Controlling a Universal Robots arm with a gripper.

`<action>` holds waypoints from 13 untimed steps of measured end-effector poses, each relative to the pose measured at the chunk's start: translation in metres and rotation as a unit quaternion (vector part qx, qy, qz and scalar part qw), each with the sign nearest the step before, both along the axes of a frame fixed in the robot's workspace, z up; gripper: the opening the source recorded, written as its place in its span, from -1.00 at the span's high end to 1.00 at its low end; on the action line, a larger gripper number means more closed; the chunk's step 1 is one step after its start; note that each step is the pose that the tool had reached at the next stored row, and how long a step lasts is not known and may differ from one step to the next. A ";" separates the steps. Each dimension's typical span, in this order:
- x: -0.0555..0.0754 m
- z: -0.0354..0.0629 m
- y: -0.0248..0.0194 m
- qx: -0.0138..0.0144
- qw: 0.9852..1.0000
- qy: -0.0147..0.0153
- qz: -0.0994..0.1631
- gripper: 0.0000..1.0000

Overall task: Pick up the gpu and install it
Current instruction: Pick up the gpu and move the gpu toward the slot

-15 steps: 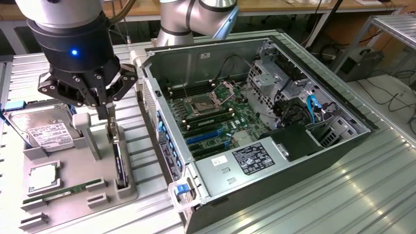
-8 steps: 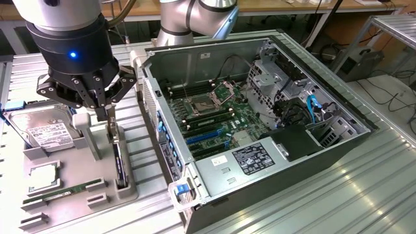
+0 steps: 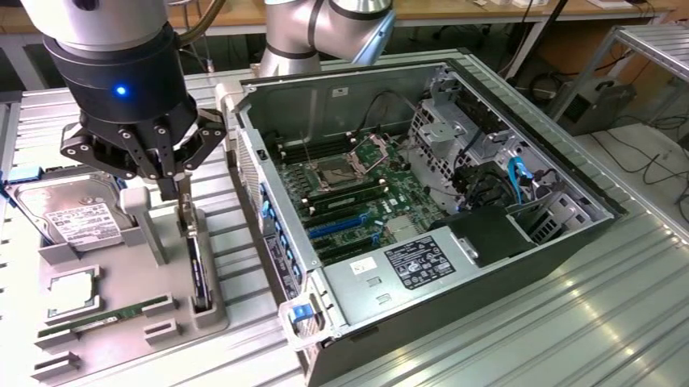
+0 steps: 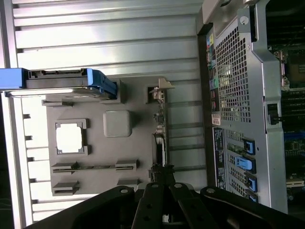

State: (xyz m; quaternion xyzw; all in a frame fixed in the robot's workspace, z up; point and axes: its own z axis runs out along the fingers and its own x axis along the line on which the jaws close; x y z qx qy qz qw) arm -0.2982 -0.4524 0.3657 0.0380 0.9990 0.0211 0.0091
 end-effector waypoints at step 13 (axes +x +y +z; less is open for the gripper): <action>0.000 -0.0135 -0.0018 0.000 1.000 0.000 0.000 0.15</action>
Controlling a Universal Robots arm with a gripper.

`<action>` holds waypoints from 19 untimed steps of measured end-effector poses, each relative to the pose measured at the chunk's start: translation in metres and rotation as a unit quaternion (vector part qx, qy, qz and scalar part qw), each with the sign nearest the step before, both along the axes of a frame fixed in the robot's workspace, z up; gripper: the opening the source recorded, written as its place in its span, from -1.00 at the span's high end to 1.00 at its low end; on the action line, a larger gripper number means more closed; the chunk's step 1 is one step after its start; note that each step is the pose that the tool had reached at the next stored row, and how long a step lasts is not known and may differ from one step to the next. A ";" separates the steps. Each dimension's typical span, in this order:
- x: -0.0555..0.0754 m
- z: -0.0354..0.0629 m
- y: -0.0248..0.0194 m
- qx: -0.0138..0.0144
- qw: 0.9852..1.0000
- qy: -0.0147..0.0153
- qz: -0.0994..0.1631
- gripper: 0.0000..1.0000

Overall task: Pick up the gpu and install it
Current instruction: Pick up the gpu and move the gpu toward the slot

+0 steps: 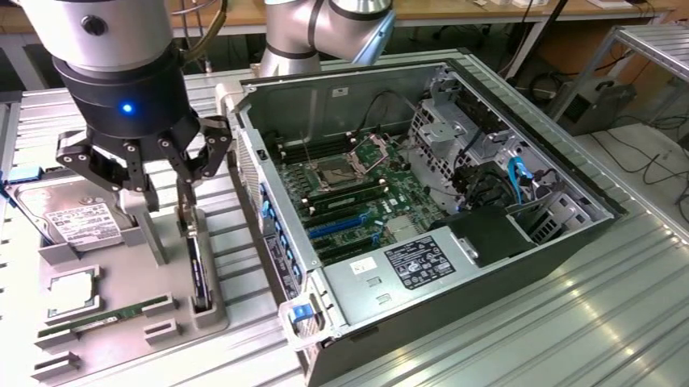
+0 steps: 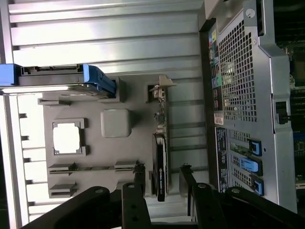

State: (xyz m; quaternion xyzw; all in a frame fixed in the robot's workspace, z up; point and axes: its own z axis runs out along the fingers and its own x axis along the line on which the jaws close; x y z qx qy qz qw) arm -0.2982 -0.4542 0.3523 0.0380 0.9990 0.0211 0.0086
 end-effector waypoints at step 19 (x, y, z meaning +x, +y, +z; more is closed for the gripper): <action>0.000 -0.0420 -0.0050 0.000 1.000 0.000 0.000 0.15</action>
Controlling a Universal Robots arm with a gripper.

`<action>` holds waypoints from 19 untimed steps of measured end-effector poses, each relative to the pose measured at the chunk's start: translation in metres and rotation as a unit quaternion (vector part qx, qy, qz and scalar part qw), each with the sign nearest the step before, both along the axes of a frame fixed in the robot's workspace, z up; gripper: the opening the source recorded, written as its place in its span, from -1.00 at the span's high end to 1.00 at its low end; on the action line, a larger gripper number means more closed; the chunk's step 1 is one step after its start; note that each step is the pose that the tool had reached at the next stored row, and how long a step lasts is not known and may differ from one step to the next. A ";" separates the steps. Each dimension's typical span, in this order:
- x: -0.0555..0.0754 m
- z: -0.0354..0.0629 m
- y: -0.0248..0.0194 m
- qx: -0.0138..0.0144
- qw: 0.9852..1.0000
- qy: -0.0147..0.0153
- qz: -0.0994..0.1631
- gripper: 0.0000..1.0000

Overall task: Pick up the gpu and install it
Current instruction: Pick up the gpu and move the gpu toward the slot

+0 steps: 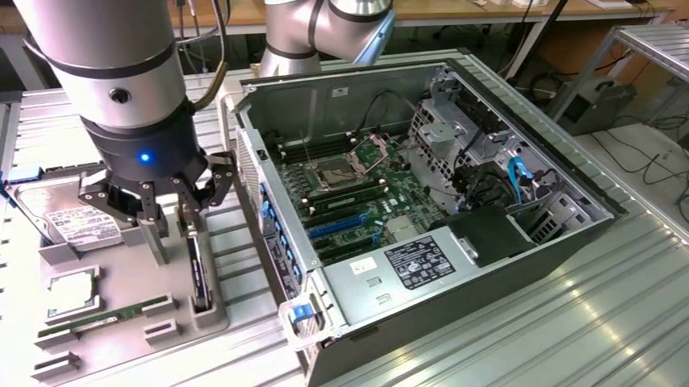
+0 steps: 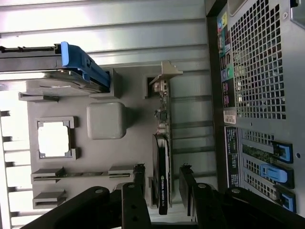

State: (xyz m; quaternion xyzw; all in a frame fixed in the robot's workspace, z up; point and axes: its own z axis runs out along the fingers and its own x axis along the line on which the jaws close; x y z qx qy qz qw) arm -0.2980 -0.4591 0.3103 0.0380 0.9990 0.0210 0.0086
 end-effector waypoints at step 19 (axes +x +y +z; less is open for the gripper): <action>0.004 -0.0416 -0.0034 0.000 1.000 0.000 -0.002 0.15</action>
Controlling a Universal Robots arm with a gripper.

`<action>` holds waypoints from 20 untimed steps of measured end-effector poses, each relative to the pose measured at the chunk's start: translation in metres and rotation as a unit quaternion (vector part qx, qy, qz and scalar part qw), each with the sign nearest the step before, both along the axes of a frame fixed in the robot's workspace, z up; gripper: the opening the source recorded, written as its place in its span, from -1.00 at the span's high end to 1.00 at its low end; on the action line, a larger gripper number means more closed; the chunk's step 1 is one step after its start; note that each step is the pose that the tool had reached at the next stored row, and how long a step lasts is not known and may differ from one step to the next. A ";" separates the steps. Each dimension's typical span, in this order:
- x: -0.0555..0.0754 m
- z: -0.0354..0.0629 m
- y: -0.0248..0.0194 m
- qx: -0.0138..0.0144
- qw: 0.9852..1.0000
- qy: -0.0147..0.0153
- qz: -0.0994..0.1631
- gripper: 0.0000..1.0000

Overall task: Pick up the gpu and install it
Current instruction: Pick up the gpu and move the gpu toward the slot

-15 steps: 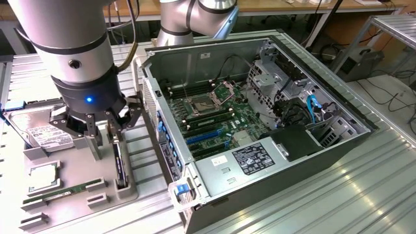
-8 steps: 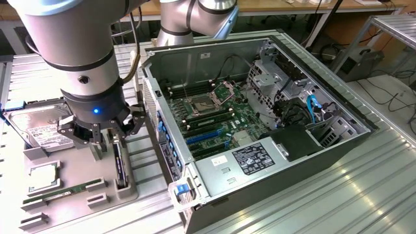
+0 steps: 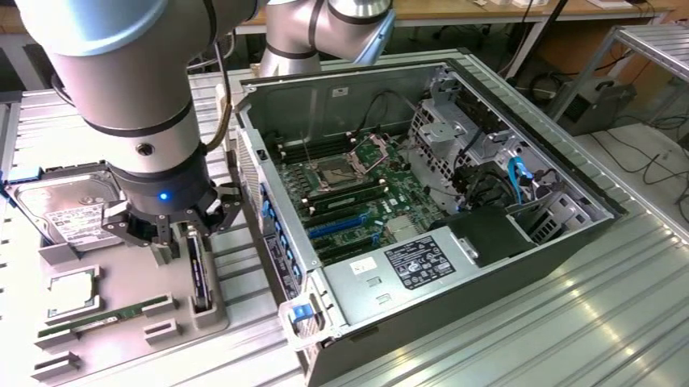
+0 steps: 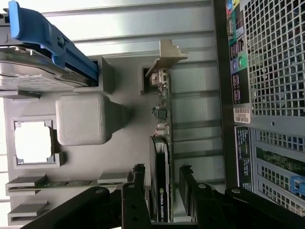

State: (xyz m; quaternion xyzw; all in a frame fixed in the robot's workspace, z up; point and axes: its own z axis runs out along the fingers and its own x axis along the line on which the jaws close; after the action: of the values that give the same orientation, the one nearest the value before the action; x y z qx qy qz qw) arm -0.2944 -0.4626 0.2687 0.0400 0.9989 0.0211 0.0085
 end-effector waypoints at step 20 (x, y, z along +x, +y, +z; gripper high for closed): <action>0.000 -0.0210 0.0038 0.003 1.000 0.004 -0.016 0.15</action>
State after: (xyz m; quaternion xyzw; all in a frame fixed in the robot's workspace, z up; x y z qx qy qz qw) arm -0.2945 -0.4588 0.2477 0.0558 0.9981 0.0237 0.0042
